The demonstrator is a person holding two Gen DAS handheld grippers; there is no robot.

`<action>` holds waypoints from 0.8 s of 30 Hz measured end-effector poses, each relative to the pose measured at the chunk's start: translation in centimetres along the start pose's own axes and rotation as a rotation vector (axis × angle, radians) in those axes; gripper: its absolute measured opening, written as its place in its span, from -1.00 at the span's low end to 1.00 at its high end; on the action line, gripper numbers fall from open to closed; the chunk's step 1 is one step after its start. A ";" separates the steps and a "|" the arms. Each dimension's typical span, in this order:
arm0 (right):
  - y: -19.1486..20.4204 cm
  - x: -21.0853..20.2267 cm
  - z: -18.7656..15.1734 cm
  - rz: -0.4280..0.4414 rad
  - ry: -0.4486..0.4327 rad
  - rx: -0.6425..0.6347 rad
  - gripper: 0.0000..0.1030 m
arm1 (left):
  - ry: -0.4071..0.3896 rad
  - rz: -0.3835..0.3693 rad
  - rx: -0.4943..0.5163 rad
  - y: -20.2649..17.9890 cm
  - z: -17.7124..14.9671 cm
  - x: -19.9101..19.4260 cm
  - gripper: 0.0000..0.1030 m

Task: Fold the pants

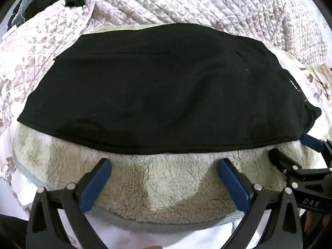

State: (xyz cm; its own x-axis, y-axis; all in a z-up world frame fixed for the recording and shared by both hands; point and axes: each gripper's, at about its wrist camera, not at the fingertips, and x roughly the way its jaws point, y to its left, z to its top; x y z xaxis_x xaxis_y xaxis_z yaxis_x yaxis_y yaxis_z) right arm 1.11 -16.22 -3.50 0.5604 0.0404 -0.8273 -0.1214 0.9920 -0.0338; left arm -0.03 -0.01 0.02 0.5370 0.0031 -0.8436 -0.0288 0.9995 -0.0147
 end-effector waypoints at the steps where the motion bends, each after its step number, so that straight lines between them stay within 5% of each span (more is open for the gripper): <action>1: 0.0 0.0 0.0 -0.002 0.002 -0.002 1.00 | 0.001 0.000 0.000 0.0 0.0 0.0 1.00; 24: 0.0 0.4 0.0 -0.012 0.010 -0.001 1.00 | -0.031 -0.010 0.002 -0.2 -0.1 -0.6 1.00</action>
State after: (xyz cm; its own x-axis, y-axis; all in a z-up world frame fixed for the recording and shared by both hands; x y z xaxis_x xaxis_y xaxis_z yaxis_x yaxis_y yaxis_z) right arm 1.34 -16.18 -3.78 0.5538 0.0273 -0.8322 -0.1154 0.9923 -0.0442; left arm -0.40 -0.23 0.51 0.5629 -0.0055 -0.8265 -0.0217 0.9995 -0.0214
